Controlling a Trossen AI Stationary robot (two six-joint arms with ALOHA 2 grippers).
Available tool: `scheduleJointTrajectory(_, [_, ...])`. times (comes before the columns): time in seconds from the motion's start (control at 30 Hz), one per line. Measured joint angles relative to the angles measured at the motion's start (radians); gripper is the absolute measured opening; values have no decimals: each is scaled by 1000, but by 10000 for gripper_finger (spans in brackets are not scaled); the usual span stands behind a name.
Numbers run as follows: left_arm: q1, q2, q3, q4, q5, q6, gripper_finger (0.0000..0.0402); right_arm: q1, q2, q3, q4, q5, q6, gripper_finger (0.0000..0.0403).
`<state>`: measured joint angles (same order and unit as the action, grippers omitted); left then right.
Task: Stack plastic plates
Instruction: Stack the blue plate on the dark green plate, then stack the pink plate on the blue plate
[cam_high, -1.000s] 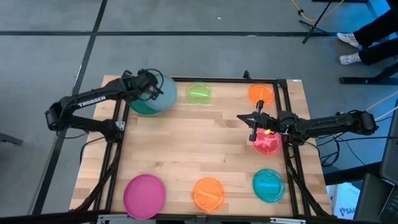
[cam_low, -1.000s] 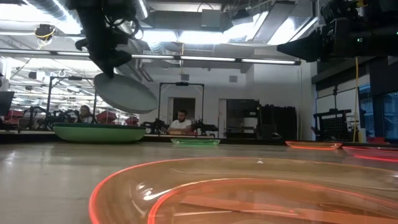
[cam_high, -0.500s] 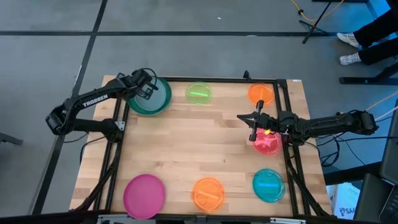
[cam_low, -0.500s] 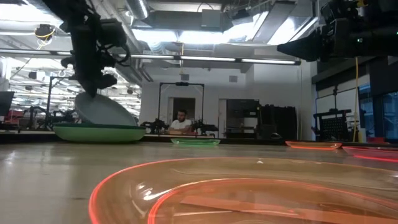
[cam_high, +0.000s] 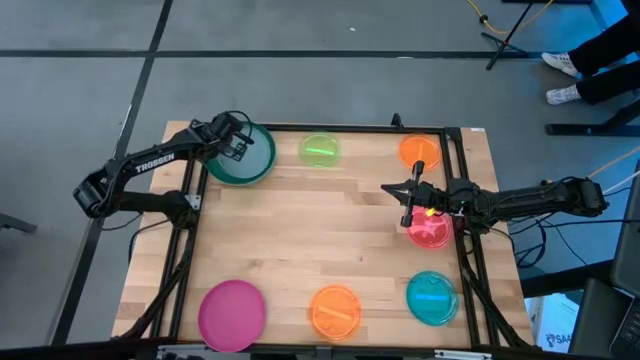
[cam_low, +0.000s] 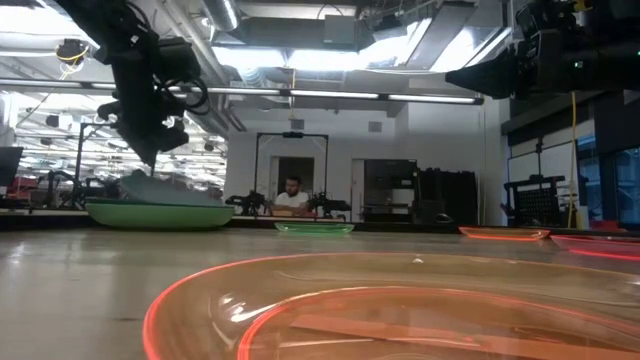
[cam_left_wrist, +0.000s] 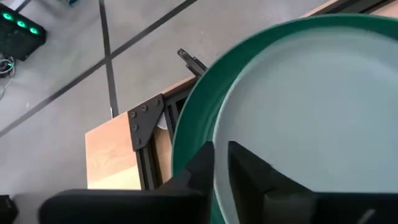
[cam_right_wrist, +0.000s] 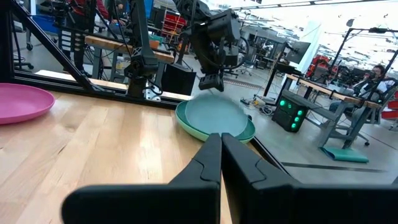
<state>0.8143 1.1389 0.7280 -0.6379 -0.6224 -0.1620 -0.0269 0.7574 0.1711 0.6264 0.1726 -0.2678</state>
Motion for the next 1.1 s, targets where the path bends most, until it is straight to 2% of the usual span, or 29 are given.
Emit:
scheduleJointTrajectory(0.2, [-3,0,0,-21,2,39,81,0,0,0,0,0,0,5])
scheduleJointTrajectory(0.43, [-70,0,83,-104,38,87,85,0,0,0,7,0,0,5])
scheduleJointTrajectory(0.5, [-122,-1,113,-114,104,93,85,0,0,0,8,0,0,5])
scheduleJointTrajectory(0.6, [-218,-1,142,-113,259,97,86,0,0,0,8,0,0,5])
scheduleJointTrajectory(0.8, [-431,0,148,-114,532,87,86,0,0,0,2,0,0,5])
scheduleJointTrajectory(0.93, [-580,0,148,-112,590,31,86,0,0,0,1,0,1,5])
scheduleJointTrajectory(1.1, [-745,0,148,-111,596,-80,86,0,0,0,1,0,1,5])
